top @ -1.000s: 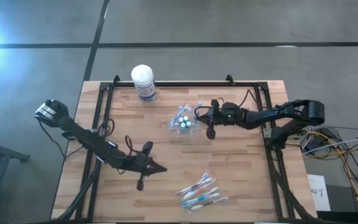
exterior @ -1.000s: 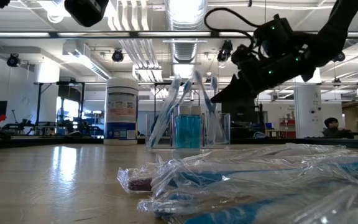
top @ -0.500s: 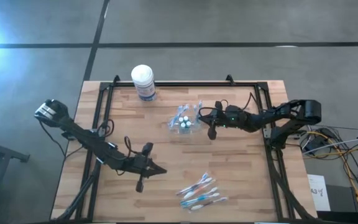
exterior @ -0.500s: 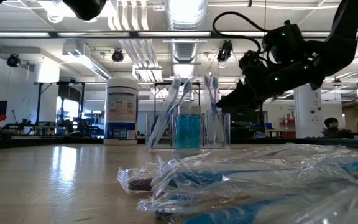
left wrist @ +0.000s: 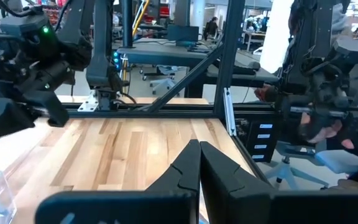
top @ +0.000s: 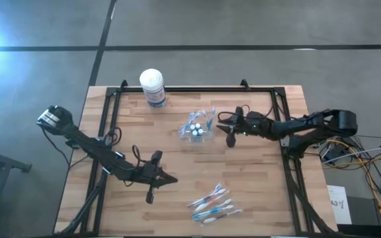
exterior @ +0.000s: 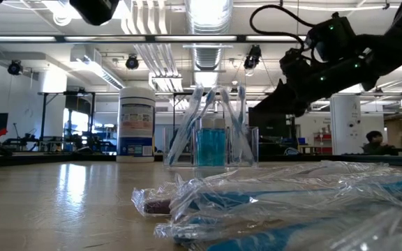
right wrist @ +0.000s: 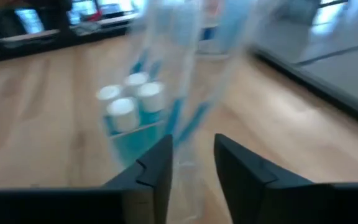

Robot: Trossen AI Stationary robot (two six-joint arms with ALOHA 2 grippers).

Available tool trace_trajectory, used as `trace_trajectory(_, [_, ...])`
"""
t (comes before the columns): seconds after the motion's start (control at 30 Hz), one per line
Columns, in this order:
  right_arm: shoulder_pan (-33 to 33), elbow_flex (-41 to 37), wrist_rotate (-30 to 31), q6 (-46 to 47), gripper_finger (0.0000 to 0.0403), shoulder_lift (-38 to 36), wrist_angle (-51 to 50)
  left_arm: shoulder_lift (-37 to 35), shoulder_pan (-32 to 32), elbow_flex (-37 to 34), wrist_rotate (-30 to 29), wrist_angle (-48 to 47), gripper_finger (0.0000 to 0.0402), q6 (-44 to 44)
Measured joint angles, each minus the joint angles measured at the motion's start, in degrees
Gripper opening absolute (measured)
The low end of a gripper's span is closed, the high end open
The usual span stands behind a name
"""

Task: Pick & Place toothbrushing station
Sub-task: Put the purple toothbrush into the transparent organizer

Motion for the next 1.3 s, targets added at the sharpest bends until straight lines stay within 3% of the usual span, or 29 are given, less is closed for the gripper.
trace_trajectory(0.13, [0.23, -1.36, 1.35, -1.64, 0.0147, -6.98, -1.96, 0.0, -0.04, 0.1, 0.02, 0.0, 0.0007, -0.76])
trace_trajectory(0.27, [1.79, -4.26, -8.43, -4.15, 0.0141, -16.61, -1.67, 0.0, -0.05, -0.04, 0.0, -0.22, 0.0007, -0.79])
trace_trajectory(0.4, [3.4, -8.12, -19.18, -2.51, 0.0102, -26.92, -0.2, 0.0, -0.07, -0.49, 0.02, -0.55, 0.0007, -1.47])
trace_trajectory(0.5, [2.85, -9.75, -21.05, -1.24, 0.006, -35.53, -3.43, 0.0, -0.09, -0.53, 0.02, -0.57, 0.0007, -2.44])
trace_trajectory(0.6, [1.18, -9.11, -23.1, -2.08, 0.0018, -44.54, -14.01, 0.0, -0.09, -0.52, 0.02, -0.93, 0.0007, -4.88])
trace_trajectory(0.73, [2.37, -8.81, -23.9, -3.29, 0.001, -52.69, -24.18, 0.0, -0.04, -0.51, 0.02, -3.08, 0.0007, -9.42])
trace_trajectory(1.0, [8.93, -18.71, -21.45, -1.67, 0.0008, -59.89, -13.28, 0.05, 0.26, -0.32, -3.17, -8.14, 0.0007, -12.83])
trace_trajectory(1.3, [16.8, -18.73, -19.05, -5.7, 0.0008, -58.67, -15.55, 6.06, 1.13, 1.77, -3.19, -11.63, 0.0007, -18.82])
